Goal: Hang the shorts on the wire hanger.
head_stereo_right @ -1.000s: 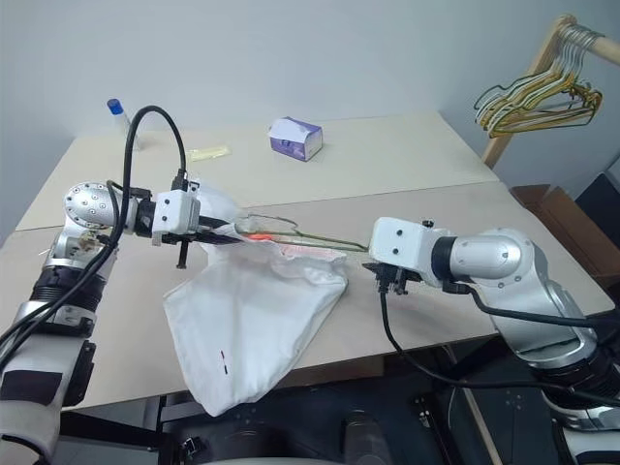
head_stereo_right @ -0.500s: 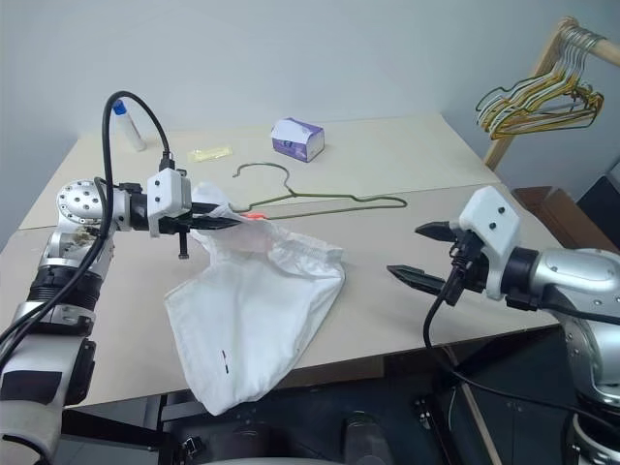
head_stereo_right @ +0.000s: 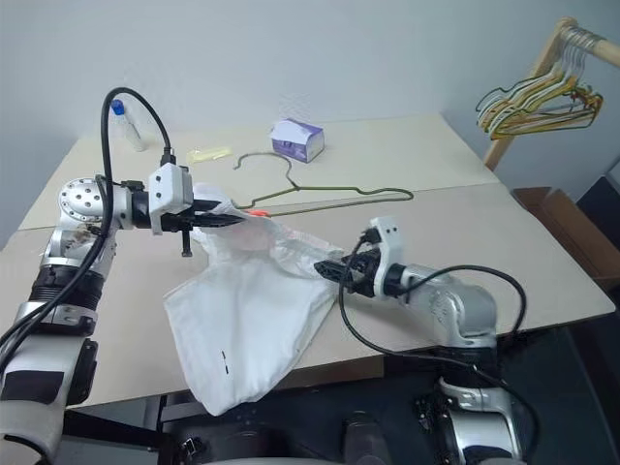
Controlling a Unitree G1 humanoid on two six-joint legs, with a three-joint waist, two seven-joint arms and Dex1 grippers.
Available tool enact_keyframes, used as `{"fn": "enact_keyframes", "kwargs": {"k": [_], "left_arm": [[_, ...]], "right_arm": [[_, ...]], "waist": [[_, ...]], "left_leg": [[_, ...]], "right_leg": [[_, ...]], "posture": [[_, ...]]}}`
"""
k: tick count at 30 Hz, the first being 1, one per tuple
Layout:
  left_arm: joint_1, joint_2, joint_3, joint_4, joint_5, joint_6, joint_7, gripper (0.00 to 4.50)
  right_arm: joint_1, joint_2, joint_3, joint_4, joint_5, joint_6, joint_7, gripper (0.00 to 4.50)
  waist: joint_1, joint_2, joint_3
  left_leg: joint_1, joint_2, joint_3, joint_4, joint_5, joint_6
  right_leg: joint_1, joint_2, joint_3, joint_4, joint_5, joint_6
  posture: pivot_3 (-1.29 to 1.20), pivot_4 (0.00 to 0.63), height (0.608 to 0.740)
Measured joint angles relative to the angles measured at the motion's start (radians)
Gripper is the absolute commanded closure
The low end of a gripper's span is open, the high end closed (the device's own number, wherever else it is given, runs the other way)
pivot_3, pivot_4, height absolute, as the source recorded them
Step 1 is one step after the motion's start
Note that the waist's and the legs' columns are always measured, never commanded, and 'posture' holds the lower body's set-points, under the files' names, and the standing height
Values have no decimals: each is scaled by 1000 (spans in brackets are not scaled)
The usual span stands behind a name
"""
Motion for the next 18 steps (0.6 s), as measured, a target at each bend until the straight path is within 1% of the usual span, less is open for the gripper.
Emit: {"fn": "enact_keyframes", "kwargs": {"k": [3, 6, 13, 17, 18], "left_arm": [[0, 1, 1, -15, -1, 1, 0, 4500], [3, 1, 2, -27, -1, 3, 0, 4500], [16, 3, 6, -38, -2, 18, 3, 4500], [35, 10, 9, -40, -1, 24, 5, 4500], [41, 15, 9, -39, 0, 26, 5, 4500]], "right_arm": [[-16, 13, 49, 61, -24, -1, -15, 23], [-16, 17, 72, 74, -36, -9, -15, 599], [-15, 31, 82, 84, -61, -79, -35, 3072], [11, 3, 56, 60, -65, -110, -42, 4473], [27, -10, 51, 39, -66, -125, -43, 4494]], "waist": [[0, 0, 0], [-2, 0, 0], [-6, 0, 0], [-5, 0, 0], [-4, 0, 0]], "left_leg": [[0, 0, 0, 0, 0, 0], [0, 0, 0, 0, 0, 0], [1, 1, -1, 0, -1, 2], [1, 1, -1, 0, -1, 2], [0, 1, -1, 0, -1, 2]], "right_leg": [[0, 0, 0, 0, 0, 0], [0, 0, 0, 0, 0, 0], [0, 1, 0, 2, 0, 0], [0, 0, 0, 2, 0, 0], [0, 0, 0, 1, 0, 0]], "posture": [[36, 0, 740], [36, 0, 740], [25, 0, 740], [18, 0, 740], [14, 0, 740]]}}
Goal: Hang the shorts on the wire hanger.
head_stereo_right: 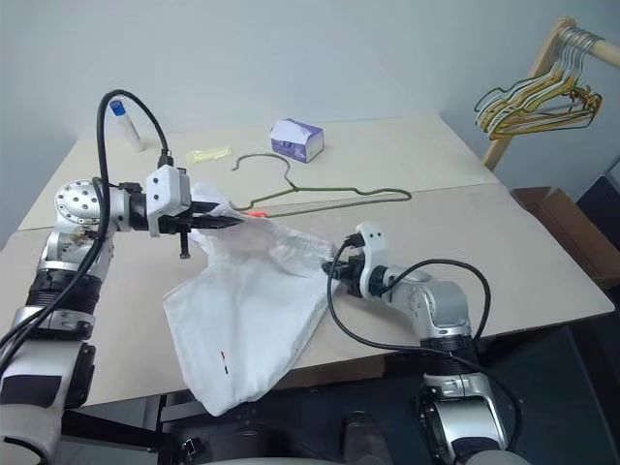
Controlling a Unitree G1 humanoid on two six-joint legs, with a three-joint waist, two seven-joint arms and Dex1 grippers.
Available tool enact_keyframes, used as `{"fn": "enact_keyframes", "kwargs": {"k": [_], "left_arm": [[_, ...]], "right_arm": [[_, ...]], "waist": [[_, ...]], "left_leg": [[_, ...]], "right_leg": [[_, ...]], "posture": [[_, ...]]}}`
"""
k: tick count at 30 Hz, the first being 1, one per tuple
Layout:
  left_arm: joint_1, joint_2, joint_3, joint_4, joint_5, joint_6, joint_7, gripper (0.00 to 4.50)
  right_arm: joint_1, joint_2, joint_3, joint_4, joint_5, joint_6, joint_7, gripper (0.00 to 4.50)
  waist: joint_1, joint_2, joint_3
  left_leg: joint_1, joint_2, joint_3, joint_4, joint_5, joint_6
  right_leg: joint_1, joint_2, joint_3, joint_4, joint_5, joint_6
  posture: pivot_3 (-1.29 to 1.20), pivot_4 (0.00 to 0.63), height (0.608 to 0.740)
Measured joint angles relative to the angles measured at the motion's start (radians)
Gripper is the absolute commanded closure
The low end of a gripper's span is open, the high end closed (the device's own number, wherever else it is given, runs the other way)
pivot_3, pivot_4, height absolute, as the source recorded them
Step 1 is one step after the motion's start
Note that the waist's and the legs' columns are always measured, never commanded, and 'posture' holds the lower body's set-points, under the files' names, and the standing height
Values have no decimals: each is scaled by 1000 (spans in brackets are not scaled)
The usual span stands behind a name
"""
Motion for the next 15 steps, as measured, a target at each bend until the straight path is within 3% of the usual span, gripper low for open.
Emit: {"fn": "enact_keyframes", "kwargs": {"k": [8, 15], "left_arm": [[25, 55, -2, 53, 9, -4, -25, 4500], [55, 79, -9, 57, 9, -6, -33, 4500]], "right_arm": [[105, -104, -50, -142, -50, -190, -29, 4494], [155, -114, -76, -205, -67, -292, -73, 4494]], "waist": [[-4, 0, 0], [-7, 0, 0]], "left_leg": [[1, 0, 0, 0, -1, 2], [2, 0, 1, 0, -2, 3]], "right_leg": [[0, 0, 0, -1, 0, 0], [0, 0, 1, -1, 0, 0]], "posture": [[-19, 6, 740], [-36, 15, 740]]}}
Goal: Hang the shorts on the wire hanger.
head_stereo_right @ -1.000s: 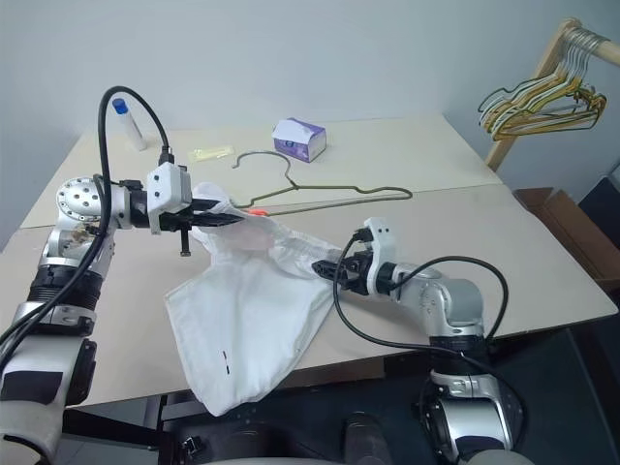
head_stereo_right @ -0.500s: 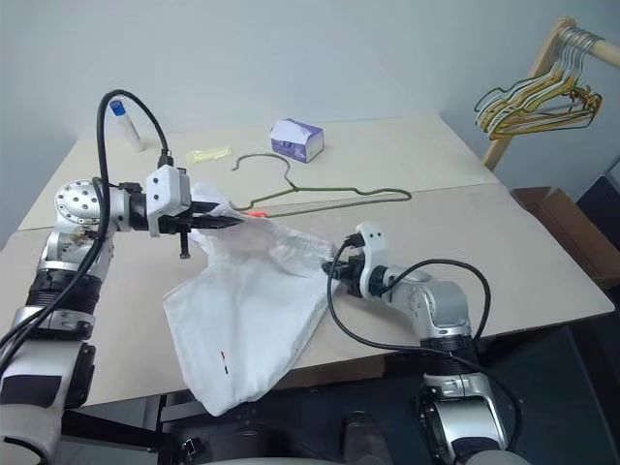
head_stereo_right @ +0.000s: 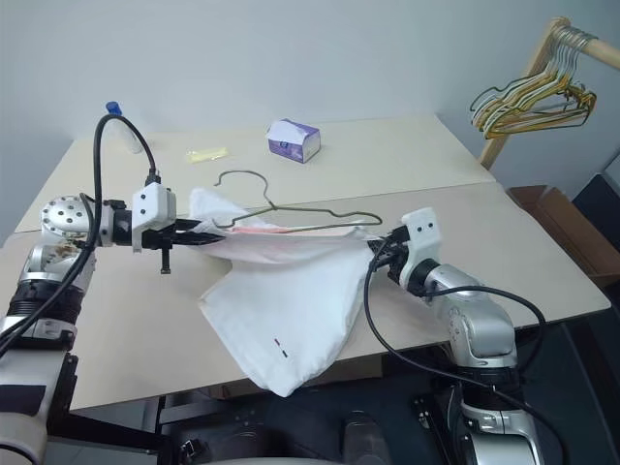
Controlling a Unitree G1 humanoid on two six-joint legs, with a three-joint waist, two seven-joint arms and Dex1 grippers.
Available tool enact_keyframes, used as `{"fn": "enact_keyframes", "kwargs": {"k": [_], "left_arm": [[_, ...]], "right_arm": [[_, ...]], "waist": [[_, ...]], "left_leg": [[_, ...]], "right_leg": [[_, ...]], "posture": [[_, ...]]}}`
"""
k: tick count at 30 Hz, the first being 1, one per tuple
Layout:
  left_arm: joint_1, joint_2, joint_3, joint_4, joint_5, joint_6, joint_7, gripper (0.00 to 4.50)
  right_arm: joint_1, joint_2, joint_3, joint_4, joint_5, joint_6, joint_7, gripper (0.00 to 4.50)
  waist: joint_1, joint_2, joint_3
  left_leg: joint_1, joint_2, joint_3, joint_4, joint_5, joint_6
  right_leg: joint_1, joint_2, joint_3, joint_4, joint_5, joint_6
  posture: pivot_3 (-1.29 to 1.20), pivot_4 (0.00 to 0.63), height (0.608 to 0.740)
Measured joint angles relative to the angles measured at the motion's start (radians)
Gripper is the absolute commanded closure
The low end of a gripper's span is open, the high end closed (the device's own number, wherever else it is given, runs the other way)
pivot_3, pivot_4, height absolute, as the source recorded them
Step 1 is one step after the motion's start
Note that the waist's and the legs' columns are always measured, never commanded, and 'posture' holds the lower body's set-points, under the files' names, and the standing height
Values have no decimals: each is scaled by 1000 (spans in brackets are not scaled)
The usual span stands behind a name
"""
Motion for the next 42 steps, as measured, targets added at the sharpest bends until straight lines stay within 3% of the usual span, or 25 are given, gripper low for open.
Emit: {"fn": "enact_keyframes", "kwargs": {"k": [11, 21, 42], "left_arm": [[16, 28, -16, -1, 10, 8, 38, 4500], [92, 27, 35, -35, -126, 93, 21, 4500], [82, 85, -69, -42, 0, 46, 97, 4500]], "right_arm": [[32, -15, -4, -30, 12, -7, -15, 4494], [30, -13, -28, -5, 39, -19, -24, 4494], [4, 47, -28, 57, 80, -23, -112, 4494]], "waist": [[-2, 0, 0], [-2, 0, 0], [-2, 0, 0]], "left_leg": [[0, 0, 0, 0, 0, 1], [1, 0, 1, 0, -1, 1], [1, 0, 1, 0, -1, 1]], "right_leg": [[0, 0, 0, 0, 0, 0], [0, 0, 1, 0, 0, 0], [0, 0, 1, 0, 0, 0]], "posture": [[-48, 14, 740], [-43, 14, 740], [-45, 8, 740]]}}
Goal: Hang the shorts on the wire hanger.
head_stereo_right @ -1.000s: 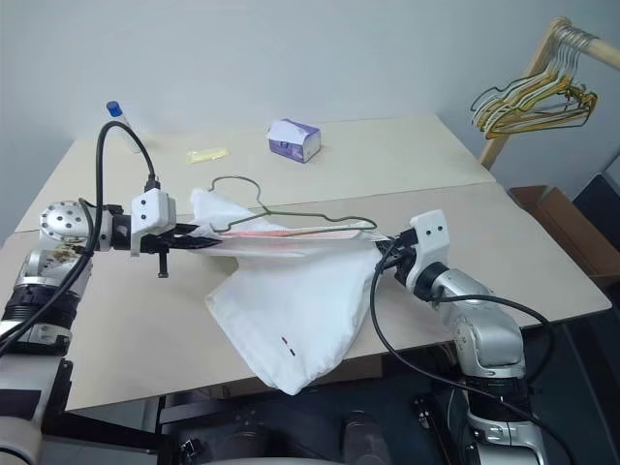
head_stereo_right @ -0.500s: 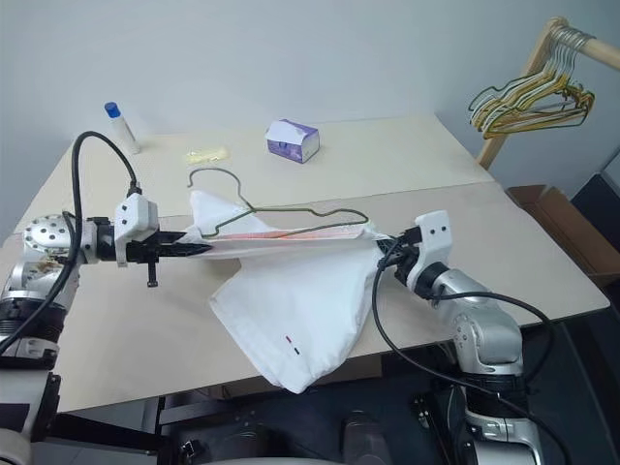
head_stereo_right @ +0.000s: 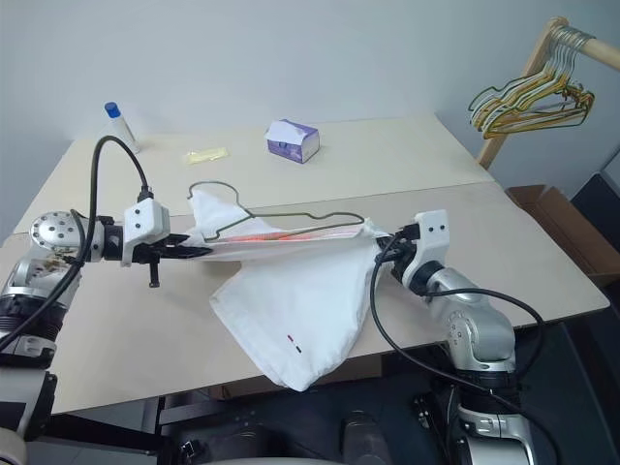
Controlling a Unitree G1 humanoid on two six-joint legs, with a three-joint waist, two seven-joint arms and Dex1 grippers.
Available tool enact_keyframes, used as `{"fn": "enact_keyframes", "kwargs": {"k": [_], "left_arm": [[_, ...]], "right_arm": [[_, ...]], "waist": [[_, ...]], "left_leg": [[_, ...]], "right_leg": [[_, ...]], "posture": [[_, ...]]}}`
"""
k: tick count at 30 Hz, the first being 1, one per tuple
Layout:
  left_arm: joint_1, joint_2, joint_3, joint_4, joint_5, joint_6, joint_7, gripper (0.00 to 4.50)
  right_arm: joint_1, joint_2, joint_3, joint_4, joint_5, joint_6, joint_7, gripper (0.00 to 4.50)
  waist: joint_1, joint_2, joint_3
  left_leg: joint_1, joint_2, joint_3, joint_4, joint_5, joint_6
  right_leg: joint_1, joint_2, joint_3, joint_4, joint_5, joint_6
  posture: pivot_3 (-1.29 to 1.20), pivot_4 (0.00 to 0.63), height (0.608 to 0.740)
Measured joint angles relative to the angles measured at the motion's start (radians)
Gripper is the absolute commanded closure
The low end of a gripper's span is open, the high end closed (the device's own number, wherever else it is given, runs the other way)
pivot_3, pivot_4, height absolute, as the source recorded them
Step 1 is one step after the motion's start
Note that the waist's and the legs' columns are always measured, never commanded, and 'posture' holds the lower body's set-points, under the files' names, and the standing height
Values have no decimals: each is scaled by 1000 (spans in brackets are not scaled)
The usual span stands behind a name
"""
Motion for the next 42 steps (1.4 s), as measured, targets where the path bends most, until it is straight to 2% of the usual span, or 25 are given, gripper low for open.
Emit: {"fn": "enact_keyframes", "kwargs": {"k": [6, 10, 12, 15, 20, 26, 30, 33, 42], "left_arm": [[-38, 0, -23, 24, 16, -5, 54, 4500], [-48, 0, -43, 27, 21, -23, 67, 4500], [-48, 0, -61, 31, 25, -32, 66, 4500], [-58, 0, -65, 43, 29, -43, 66, 4500], [-85, 0, -64, 66, 38, -49, 32, 4500], [-100, -3, -65, 75, 63, -74, -27, 4500], [-110, -21, -65, 77, 64, -72, -62, 4500], [-132, -43, -68, 87, 79, -84, -91, 4500], [-161, -100, -68, 121, 121, -89, -93, 4500]], "right_arm": [[3, 41, -9, 13, 11, -52, -47, 4494], [58, 32, -9, 1, 28, -105, -30, 4494], [91, -1, -7, -13, 38, -108, 9, 4494], [150, -136, 21, -78, 31, -138, 133, 4494], [187, -281, 88, -120, -36, -184, 262, 4494], [150, -300, 238, -40, -188, -191, 269, 4494], [110, -300, 289, -6, -233, -174, 276, 4494], [67, -301, 328, 7, -255, -140, 314, 3744], [23, -326, 389, 9, -298, -55, 408, 556]], "waist": [[1, 0, 0], [3, 0, 0], [2, 0, 0], [2, 0, 0], [0, 0, 0], [1, 0, 0], [6, 0, 0], [6, 0, 0], [3, 0, 0]], "left_leg": [[0, 0, 0, 0, 0, 0], [-1, 0, 0, 0, 0, 0], [-1, 0, 0, 0, 0, 0], [-1, 0, 0, 0, -1, 1], [3, 0, 0, 0, -1, 1], [3, 0, 2, 0, -1, 1], [1, -1, 2, 0, -1, 1], [1, -1, 1, 1, -1, 1], [2, 0, 1, 0, -1, 1]], "right_leg": [[0, 0, 0, 0, 0, 0], [0, 0, 0, 0, 0, 0], [0, 0, 0, 0, 0, 0], [0, -1, 0, -1, 0, 0], [2, 0, 1, -2, -1, 0], [1, 0, 2, -2, -1, 0], [1, 0, 2, -2, -1, 0], [1, 0, 1, -2, -1, 0], [1, 0, 1, -2, -1, 0]], "posture": [[-44, 8, 740], [-40, 13, 740], [-40, 13, 740], [-39, 13, 740], [-32, 10, 740], [-26, 10, 740], [-23, 9, 740], [-26, 10, 740], [-37, 18, 740]]}}
